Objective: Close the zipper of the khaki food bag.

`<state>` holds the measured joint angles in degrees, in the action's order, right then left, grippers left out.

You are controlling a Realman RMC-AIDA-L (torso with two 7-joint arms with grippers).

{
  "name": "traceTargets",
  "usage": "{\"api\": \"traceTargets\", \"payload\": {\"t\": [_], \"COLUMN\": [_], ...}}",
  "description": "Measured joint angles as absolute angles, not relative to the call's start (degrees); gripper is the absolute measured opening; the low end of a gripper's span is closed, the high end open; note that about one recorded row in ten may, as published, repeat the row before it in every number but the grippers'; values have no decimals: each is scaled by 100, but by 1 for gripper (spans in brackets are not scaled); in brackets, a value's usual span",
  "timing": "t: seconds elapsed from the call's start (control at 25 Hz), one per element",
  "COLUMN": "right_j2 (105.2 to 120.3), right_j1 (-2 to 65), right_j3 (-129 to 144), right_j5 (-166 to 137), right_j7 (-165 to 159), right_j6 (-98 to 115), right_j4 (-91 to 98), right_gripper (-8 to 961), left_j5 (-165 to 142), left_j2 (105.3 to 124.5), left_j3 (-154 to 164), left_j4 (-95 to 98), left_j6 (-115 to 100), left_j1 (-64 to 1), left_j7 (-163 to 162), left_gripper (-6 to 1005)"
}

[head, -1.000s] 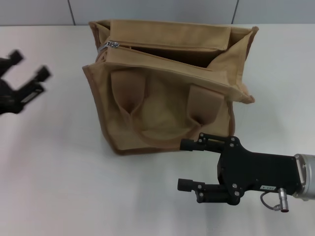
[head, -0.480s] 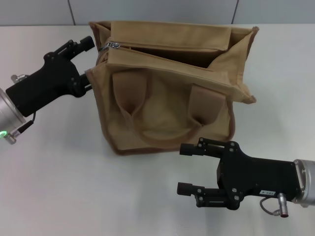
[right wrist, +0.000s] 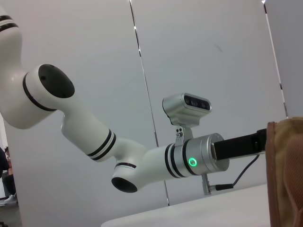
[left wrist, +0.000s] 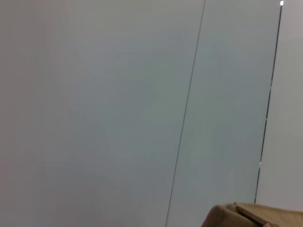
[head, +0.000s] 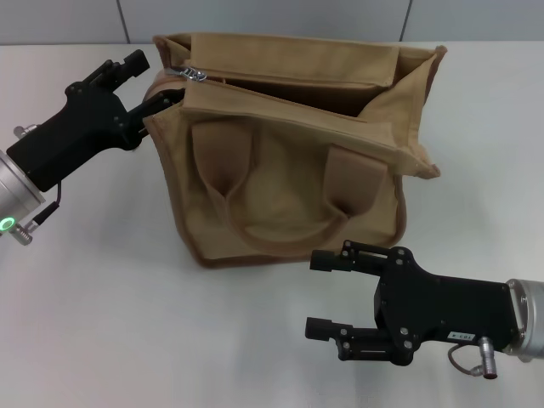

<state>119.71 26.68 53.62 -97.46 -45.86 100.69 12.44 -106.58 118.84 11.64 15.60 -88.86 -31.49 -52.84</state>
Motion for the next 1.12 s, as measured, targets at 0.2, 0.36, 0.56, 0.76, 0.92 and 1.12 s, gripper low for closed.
{"api": "traceTargets", "payload": {"t": [0.2,0.36,0.56,0.76,0.92,1.12], "right_j2": [11971,11971,11970,11971,11970,11971], "right_j1": [2691,2687,2692,2711,2716,2707], "right_j3": [5368,5360,5327,5312,5306,5298], "right_j5": [-9746,-9746,-9747,-9747,-9704,-9572], "right_j7": [-4573,-4570,-4570,-4570,-4570,-4571], "right_j6": [10081,10068,10052,10052,10060,10219], "right_j4": [1220,1220,1221,1222,1221,1198], "right_gripper": [752,752,753,753,753,752], "left_j5": [-10648,-10557,-10535,-10407,-10300,-10281], "left_j2": [11883,11886,11879,11888,11889,11894], "left_j3": [1163,1095,1101,1033,1018,1018], "left_j4": [1450,1346,1335,1159,1107,923], "left_j6": [-8890,-8893,-8906,-8954,-8974,-9184], "left_j1": [-3116,-3056,-3019,-2984,-2970,-3058], "left_j7": [-5209,-5199,-5202,-4899,-4892,-4890], "left_gripper": [755,622,411,237,129,21]}}
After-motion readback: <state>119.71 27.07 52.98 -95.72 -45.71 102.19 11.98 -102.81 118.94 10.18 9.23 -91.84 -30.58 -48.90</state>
